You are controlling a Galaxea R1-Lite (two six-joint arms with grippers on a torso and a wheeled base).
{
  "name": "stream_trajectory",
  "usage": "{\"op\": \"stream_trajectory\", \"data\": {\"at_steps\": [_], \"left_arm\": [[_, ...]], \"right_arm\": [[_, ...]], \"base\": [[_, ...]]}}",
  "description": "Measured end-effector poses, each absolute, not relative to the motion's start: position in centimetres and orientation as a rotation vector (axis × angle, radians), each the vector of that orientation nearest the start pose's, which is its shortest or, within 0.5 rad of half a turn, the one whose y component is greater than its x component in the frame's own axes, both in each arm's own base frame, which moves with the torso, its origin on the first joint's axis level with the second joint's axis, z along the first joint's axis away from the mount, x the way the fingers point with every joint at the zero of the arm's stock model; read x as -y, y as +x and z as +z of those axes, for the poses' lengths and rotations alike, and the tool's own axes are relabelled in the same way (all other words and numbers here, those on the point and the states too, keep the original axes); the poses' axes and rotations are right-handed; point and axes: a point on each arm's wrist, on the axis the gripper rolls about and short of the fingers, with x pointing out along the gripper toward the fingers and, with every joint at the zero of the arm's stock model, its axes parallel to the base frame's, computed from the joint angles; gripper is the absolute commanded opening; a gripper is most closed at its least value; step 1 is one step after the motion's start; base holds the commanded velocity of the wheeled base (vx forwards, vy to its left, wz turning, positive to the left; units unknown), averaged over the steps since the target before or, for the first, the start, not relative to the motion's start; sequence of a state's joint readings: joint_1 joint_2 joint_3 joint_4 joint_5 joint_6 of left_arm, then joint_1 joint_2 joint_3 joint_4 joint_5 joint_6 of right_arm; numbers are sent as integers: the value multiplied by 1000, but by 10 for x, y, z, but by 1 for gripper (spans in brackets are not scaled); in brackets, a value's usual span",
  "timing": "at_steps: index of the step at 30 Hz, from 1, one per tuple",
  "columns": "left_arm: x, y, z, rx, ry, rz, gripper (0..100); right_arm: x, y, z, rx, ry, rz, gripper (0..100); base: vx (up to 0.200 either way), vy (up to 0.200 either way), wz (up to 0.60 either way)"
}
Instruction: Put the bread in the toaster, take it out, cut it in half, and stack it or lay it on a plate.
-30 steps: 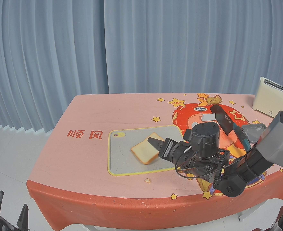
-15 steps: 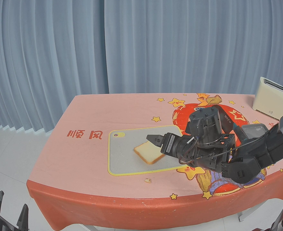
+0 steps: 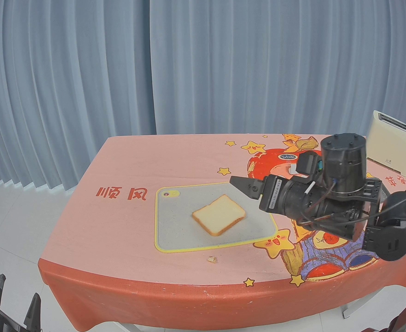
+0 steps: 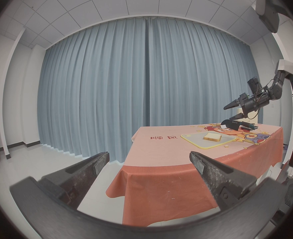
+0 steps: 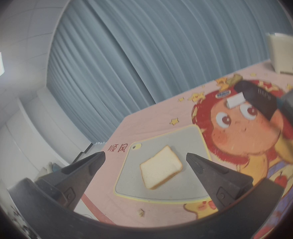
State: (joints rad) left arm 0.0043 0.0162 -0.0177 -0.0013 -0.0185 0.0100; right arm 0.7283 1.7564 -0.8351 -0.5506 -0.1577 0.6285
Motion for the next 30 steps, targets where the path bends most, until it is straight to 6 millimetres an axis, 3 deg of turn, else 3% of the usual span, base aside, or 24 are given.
{"op": "stream_trajectory", "data": {"at_steps": [8, 17, 23, 30], "left_arm": [[1, -23, 81, 3, 9, -14, 100], [1, -23, 81, 3, 10, -14, 100], [1, -23, 81, 3, 9, -14, 100], [1, -23, 81, 3, 9, -14, 100]], "right_arm": [[-178, 224, 178, -296, 373, 474, 100], [-137, 212, 177, -35, 231, 438, 100], [-116, 200, 167, -7, 147, 396, 100], [-98, 198, 174, 28, 114, 366, 100]], "base": [[0, 0, 0], [0, 0, 0], [0, 0, 0], [0, 0, 0]]}}
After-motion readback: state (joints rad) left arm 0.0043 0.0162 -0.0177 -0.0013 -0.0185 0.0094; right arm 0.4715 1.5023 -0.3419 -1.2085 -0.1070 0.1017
